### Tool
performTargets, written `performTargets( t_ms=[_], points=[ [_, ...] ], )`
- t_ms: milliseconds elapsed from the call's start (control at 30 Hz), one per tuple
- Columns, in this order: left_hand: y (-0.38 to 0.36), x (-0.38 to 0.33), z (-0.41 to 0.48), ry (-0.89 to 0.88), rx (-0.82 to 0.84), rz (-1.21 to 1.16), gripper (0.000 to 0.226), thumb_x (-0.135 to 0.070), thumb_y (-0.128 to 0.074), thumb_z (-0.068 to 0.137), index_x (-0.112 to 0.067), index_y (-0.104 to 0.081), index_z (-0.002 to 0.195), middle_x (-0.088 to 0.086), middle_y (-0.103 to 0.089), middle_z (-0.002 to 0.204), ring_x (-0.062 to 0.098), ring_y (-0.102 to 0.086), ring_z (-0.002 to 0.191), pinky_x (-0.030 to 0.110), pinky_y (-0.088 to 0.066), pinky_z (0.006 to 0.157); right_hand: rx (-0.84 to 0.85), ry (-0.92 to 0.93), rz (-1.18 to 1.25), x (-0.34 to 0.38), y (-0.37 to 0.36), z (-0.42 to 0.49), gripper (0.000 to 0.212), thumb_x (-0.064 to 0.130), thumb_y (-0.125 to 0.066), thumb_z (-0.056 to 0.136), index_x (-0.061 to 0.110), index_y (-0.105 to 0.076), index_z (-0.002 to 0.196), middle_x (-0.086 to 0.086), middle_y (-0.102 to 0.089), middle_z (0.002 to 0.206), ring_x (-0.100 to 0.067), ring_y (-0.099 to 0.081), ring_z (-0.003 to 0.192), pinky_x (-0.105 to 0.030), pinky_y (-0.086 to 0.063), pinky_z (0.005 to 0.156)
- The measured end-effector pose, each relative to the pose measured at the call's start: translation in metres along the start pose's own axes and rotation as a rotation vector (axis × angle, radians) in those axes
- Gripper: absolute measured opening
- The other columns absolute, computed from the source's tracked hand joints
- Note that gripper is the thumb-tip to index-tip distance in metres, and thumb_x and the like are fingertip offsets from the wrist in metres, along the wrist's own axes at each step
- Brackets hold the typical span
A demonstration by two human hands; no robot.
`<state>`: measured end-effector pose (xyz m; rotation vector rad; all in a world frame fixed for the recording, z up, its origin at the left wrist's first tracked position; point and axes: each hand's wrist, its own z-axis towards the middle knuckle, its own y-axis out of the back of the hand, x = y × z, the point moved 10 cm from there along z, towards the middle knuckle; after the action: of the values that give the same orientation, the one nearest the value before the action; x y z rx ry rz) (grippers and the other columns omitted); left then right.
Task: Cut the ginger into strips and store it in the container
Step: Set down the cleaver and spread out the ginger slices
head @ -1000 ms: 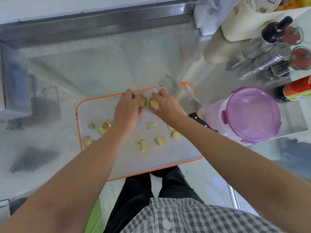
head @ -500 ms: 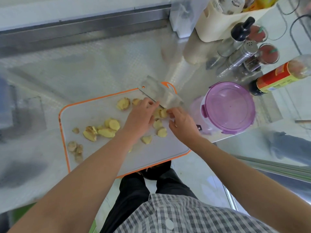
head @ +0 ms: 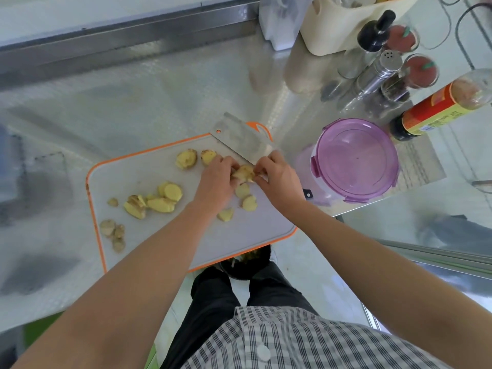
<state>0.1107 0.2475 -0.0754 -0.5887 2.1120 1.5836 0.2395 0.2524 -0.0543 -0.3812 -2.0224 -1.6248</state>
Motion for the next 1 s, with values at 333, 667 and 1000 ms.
performTargets(
  t_ms=[333, 667, 1000],
  points=[
    [0.005, 0.006, -0.001, 0.054, -0.009, -0.082, 0.025, -0.012, -0.062, 0.087, -0.013, -0.066, 0.111, 0.007, -0.059, 0.105, 0.022, -0.059, 0.093, 0.026, -0.042, 0.08, 0.074, 0.059, 0.091, 0.011, -0.007, 0.009, 0.012, 0.005, -0.067, 0.08, 0.006, -0.063, 0.092, -0.009, -0.058, 0.092, -0.029, -0.058, 0.075, -0.044, -0.049, 0.07],
    [0.006, 0.001, -0.006, 0.048, -0.002, -0.064, 0.034, -0.013, -0.068, 0.08, -0.018, -0.066, 0.114, -0.003, -0.05, 0.094, 0.014, -0.052, 0.083, 0.018, -0.033, 0.072, 0.194, 0.058, -0.192, 0.018, -0.025, 0.017, 0.022, 0.009, -0.055, 0.092, 0.008, -0.053, 0.114, -0.01, -0.044, 0.117, -0.032, -0.058, 0.084, -0.037, -0.044, 0.073],
    [0.018, 0.001, -0.021, 0.016, -0.128, -0.102, 0.03, -0.003, -0.07, 0.077, -0.014, -0.067, 0.105, -0.006, -0.048, 0.091, 0.01, -0.055, 0.071, 0.014, -0.037, 0.07, 0.065, 0.202, -0.165, 0.037, -0.016, 0.002, 0.023, -0.007, -0.069, 0.072, 0.002, -0.054, 0.087, -0.014, -0.054, 0.087, -0.036, -0.052, 0.051, -0.036, -0.04, 0.042]
  ],
)
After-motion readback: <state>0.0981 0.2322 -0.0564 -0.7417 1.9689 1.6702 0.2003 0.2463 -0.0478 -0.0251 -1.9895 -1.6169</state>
